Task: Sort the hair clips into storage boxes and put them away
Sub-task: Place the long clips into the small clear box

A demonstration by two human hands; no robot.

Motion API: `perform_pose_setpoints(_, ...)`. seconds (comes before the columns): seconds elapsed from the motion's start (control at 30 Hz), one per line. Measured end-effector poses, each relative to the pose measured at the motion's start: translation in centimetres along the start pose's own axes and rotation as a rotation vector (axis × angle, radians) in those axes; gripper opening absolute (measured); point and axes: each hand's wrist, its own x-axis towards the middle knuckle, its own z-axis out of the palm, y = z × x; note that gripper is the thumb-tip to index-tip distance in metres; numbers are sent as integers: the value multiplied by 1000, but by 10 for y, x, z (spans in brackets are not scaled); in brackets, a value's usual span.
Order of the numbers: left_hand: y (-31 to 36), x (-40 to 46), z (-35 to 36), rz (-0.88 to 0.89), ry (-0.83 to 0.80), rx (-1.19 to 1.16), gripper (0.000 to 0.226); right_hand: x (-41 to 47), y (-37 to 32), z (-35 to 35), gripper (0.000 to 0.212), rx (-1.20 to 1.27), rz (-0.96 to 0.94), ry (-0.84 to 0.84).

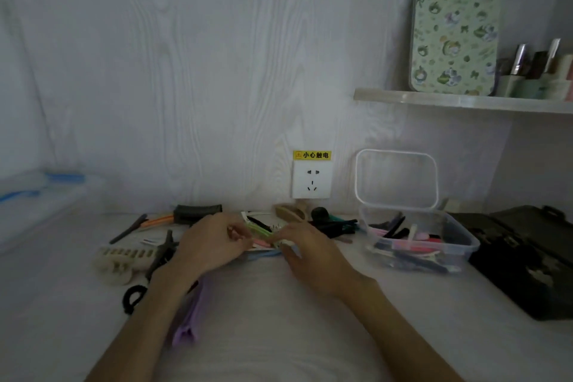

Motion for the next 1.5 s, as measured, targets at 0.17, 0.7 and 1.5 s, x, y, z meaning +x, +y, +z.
perform_pose_setpoints(0.17,-20,2,-11,-8,-69,-130,29,7,-7,27,42,-321,5,-141)
perform_pose_setpoints(0.7,-21,-12,-17,86,-223,175,29,-6,17,2,24,-30,4,-42)
perform_pose_setpoints(1.5,-9,-7,13,217,-170,161,32,-47,28,-17,24,-234,15,16)
